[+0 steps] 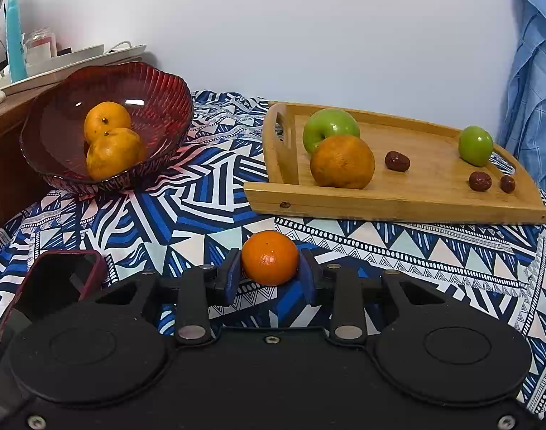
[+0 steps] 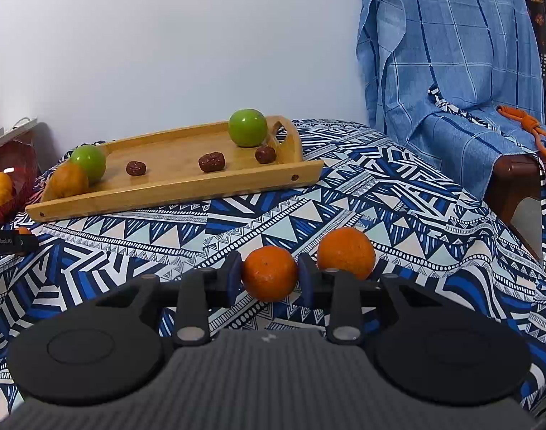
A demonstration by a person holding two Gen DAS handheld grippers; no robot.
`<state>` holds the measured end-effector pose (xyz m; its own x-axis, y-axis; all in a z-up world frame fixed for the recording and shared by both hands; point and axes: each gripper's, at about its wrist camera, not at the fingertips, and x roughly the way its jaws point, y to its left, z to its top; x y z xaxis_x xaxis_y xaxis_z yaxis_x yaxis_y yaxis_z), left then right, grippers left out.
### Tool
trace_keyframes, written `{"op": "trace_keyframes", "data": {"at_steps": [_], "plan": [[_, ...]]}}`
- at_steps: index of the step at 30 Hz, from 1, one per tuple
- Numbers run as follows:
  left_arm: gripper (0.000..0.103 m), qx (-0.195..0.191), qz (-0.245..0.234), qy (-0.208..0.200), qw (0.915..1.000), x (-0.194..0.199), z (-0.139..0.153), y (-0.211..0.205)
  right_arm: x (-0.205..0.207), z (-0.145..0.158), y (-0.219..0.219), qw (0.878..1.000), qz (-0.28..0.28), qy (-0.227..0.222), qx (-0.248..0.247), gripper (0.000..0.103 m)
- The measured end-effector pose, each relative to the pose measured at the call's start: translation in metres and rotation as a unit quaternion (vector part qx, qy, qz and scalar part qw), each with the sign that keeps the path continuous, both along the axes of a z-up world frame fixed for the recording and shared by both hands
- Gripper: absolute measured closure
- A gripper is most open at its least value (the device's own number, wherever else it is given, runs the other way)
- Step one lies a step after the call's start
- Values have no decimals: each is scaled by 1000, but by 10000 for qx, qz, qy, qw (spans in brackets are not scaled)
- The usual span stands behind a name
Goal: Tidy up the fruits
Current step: 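Grasp a small orange with the left tool while the right tool grasps another orange, then carry the orange with the left tool while the right tool carries its orange onto the tray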
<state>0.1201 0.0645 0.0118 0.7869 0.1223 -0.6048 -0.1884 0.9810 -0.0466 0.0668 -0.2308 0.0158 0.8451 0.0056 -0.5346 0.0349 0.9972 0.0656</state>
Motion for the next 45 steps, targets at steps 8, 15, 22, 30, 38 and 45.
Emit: {"op": "trace_keyframes", "data": {"at_steps": [8,15,22,30,38,45], "plan": [[71,7,-17,-31,10000,-3,1,-1,-1,1,1,10000,7,-55,4,65],[71,20,-118,-163,9998,-6,11,-9,1,4,3,9999,69,-102,22,65],[71,-44,-360,-340,9988,-5,33,-24,16,14,2,9995,213,-165,178,65],[71,-132,-643,-516,9965,15,61,-43,42,38,5,9977,484,-354,303,65],[71,-226,-787,-631,9946,62,74,-45,94,54,1,9960,660,-413,435,65],[71,-318,-692,-403,9963,119,73,-52,152,55,3,9951,815,-319,465,65]]}}
